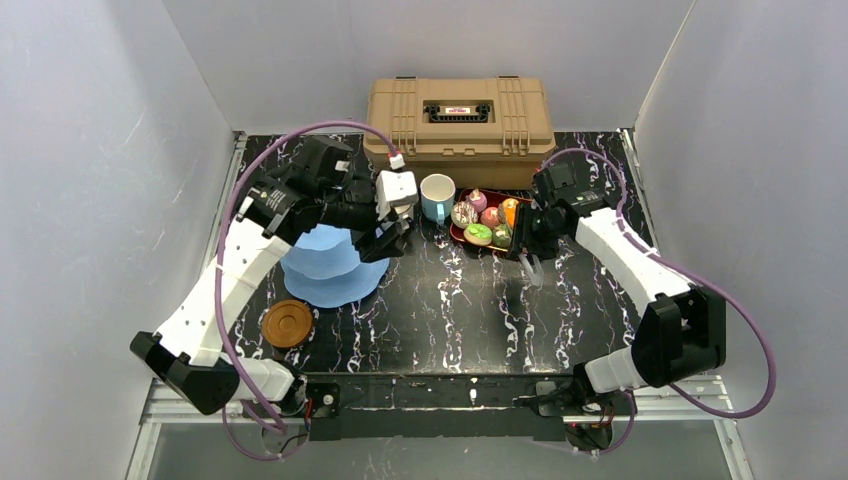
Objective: Serve the afternoon tea
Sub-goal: Adjust the clamp.
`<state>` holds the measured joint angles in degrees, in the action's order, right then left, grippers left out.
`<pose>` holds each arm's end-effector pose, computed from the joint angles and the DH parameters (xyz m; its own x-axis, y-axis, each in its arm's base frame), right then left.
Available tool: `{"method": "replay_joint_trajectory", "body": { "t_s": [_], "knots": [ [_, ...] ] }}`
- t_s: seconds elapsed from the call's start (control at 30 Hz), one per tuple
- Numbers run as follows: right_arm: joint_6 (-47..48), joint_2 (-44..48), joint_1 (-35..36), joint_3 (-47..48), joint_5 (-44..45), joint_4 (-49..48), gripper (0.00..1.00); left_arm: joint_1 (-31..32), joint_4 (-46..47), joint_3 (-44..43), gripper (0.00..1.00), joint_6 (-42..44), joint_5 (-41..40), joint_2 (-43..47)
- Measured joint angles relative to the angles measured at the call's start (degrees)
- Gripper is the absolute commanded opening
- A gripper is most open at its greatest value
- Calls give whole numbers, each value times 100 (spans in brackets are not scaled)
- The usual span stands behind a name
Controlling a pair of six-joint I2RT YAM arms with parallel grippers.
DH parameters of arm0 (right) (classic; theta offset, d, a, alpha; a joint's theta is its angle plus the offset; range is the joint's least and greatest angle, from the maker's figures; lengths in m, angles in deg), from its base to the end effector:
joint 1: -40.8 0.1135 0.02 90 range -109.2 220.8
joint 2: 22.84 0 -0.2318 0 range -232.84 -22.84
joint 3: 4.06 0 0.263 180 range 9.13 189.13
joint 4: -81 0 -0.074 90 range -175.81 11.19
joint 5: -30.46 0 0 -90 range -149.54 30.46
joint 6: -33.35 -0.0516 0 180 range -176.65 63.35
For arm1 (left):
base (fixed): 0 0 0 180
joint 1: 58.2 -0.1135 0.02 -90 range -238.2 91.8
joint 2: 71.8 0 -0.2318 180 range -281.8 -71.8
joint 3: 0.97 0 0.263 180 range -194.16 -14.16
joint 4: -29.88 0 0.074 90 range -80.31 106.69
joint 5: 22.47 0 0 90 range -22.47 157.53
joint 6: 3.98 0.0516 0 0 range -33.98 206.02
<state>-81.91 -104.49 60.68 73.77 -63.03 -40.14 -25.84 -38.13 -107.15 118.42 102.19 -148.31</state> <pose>0.2870 0.1071 0.2138 -0.9117 0.1233 -0.3920 0.0258 0.9692 0.2448 0.2257 -0.1777 0.3969 -0.0046 0.5247 -0.8513 0.9706 0.2072 0.1224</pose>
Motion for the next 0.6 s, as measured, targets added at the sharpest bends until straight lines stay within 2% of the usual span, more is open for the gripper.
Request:
{"method": "replay_joint_trajectory", "body": {
  "t_s": [0.13, 0.27, 0.47, 0.6],
  "knots": [
    [4, 129, 0, 267, -225, 76, 1, 85, 317, 518, 66, 817, 175, 291],
    [2, 264, 0, 350, -570, 101, 1, 610, 918, 1152, 66, 1858, 131, 566],
    [0, 498, 0, 350, -1172, 229, 4, 1676, 2455, 2135, 63, 3329, -122, 549],
    [2, 629, 0, 350, -1637, 267, 7, 1888, 3445, 2551, 60, 4203, -236, 179]
  ]
}}
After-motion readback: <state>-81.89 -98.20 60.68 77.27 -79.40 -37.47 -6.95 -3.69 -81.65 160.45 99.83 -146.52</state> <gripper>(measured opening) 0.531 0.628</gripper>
